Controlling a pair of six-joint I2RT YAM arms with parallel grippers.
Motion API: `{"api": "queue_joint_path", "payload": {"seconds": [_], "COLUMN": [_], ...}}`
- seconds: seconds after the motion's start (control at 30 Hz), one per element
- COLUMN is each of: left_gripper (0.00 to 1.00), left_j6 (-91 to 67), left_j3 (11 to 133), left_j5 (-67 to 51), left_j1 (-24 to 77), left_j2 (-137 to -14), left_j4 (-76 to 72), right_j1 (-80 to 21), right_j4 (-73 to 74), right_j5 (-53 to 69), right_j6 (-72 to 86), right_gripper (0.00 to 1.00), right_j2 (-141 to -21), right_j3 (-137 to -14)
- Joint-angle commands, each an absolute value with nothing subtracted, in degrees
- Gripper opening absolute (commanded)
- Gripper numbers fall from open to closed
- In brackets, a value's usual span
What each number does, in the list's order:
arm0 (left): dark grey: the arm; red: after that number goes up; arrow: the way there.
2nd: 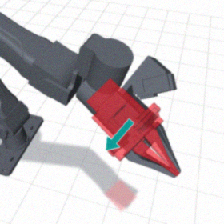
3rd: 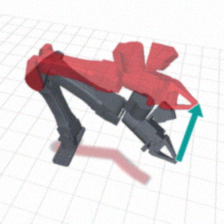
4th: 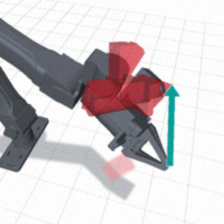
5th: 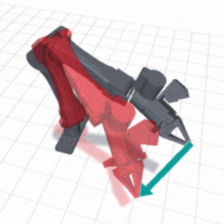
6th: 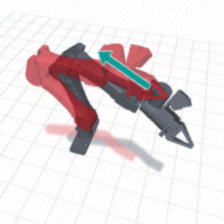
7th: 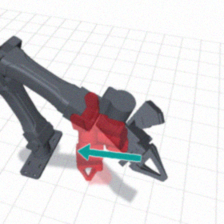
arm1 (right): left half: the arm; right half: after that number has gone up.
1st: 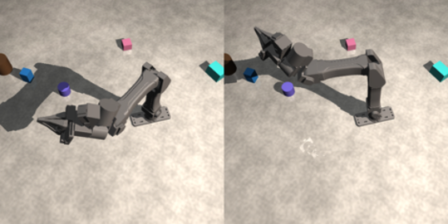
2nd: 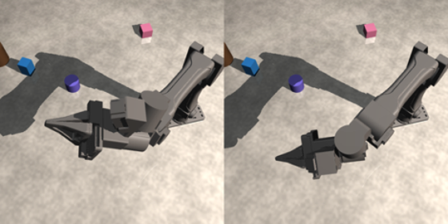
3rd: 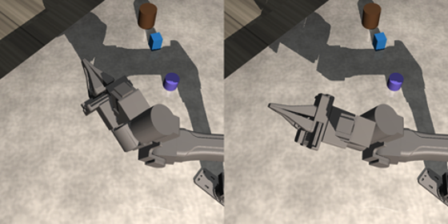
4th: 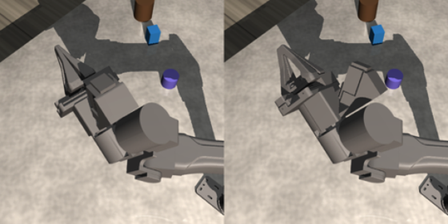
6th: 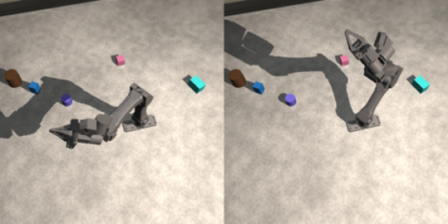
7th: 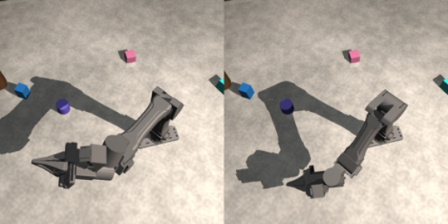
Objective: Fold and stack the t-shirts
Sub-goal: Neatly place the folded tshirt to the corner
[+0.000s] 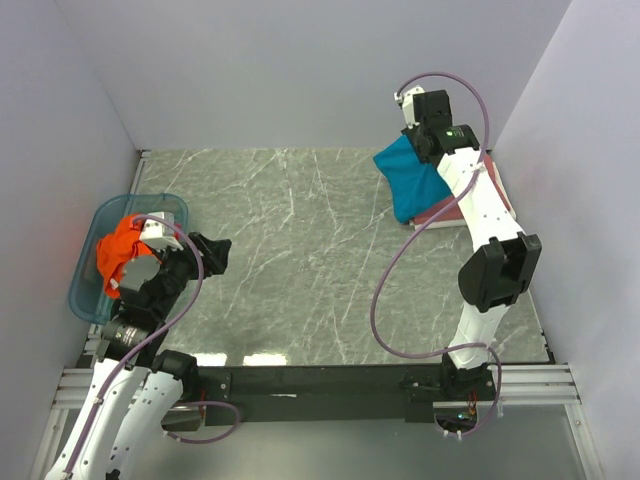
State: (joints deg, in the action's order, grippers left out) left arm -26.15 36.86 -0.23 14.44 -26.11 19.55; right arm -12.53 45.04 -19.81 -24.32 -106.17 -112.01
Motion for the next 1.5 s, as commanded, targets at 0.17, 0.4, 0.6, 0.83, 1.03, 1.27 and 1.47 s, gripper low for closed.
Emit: {"api": "queue_joint_path", "payload": {"seconds": [0.17, 0.4, 0.6, 0.83, 1.03, 1.27, 1.47], "left_gripper": [0.84, 0.84, 0.84, 0.84, 0.84, 0.84, 0.84], "left_j6": [-25.1, -25.0, -25.1, -25.0, -25.0, -25.0, -25.0], "left_j3": [36.7, 36.7, 36.7, 36.7, 36.7, 36.7, 36.7], "left_j5": [-1.2, -1.3, -1.2, -1.3, -1.2, -1.2, -1.3], "left_j1": [14.3, 14.3, 14.3, 14.3, 14.3, 14.3, 14.3], "left_j2": [-26.1, -26.1, -26.1, -26.1, -26.2, -26.3, -26.5], "left_j4": [17.1, 17.1, 17.1, 17.1, 17.1, 17.1, 17.1], "right_j1": [-11.2, -10.7, -10.4, -9.8, -8.6, -6.9, -6.1], "right_j4": [43.8, 44.3, 44.8, 44.1, 44.2, 42.6, 39.2], "right_j5": [-19.1, -18.6, -18.2, -18.3, -18.2, -18.8, -19.4], "right_j6": [-25.4, -25.7, -25.8, -26.1, -26.5, -28.3, -30.1], "right_gripper": [0.0, 0.0, 0.0, 0.0, 0.0, 0.0, 0.0], "right_j2": [-101.6, -100.4, -99.8, -99.5, -101.3, -103.6, -105.8], "right_j3": [-111.8, -112.1, -112.6, -111.9, -113.6, -113.8, -111.8]}}
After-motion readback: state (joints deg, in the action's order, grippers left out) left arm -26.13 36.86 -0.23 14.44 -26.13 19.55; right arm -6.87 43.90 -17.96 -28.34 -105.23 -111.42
